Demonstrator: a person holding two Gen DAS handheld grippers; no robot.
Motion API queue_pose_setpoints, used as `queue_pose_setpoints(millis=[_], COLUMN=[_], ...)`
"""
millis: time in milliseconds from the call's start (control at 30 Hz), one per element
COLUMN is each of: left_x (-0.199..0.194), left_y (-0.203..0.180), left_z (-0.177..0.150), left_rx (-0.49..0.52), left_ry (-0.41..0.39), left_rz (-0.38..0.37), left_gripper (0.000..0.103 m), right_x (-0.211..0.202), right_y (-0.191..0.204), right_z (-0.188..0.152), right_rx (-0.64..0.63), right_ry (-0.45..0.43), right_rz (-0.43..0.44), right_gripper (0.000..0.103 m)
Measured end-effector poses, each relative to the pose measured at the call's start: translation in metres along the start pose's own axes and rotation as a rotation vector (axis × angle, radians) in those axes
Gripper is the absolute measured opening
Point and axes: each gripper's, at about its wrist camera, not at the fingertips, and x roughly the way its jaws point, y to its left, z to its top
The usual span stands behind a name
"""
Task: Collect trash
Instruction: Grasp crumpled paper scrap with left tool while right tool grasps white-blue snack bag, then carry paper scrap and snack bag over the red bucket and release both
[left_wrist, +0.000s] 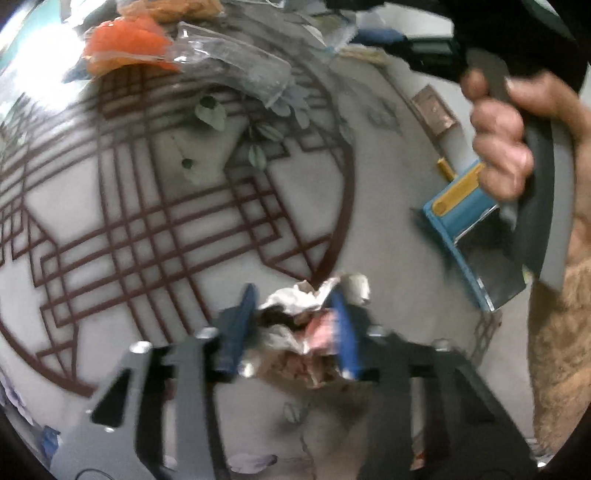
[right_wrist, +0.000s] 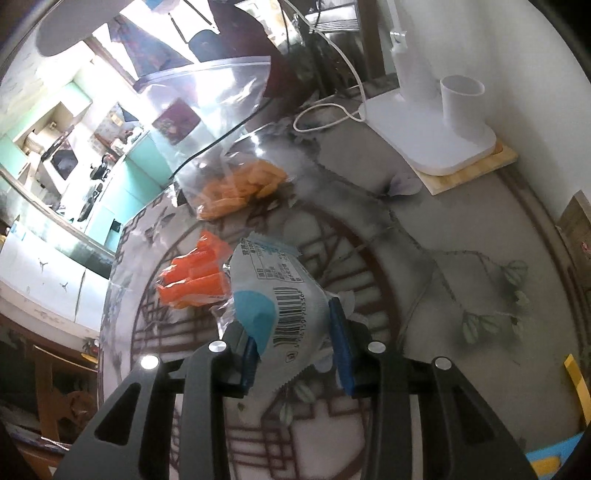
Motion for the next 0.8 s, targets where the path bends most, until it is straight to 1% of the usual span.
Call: queue_pose_setpoints(millis=[33,200,400,533,633,800], left_x=[-0.006,-0.037,-0.081,-0.115,-0.145,-0.179], left_y=[0.001,0.002,0.009,0.013,0.019,0.029], left_z=[-0.001,-0.007,-0.022,-0.031,-0.043,-0.055], left_rx=[0.001,0.011,-0.030,-0.070,-0.090,-0.136], left_ry=[-0.017,-0.116,-0.233,-0.320,-0.396,-0.488], left_rz=[0.009,0.045,0.066,0.082,0.119,0.162], left_gripper=[0.027,0.024,0.024,0.024,0.024,0.024], right_x=[-0.003,-0.022,-0.051,-0.064,-0.072,-0.082], right_y=[0.003,0.024,0.050,0.072,0.088,0.119], right_z=[-0.003,-0.017,-0.037,-0.051,-0.057,-0.069], right_rx=[-0.005,-0.053,-0.101,-0.158,-0.182,-0.245], right_ry=[-0.002,-0.026,-0.053,-0.071,-0.082,-0.109], right_rz=[0.001,-0.009,0.008,0.004,0.026,0.049], right_gripper=[0.034,0.034,0.035,0.035,0.035,0.036])
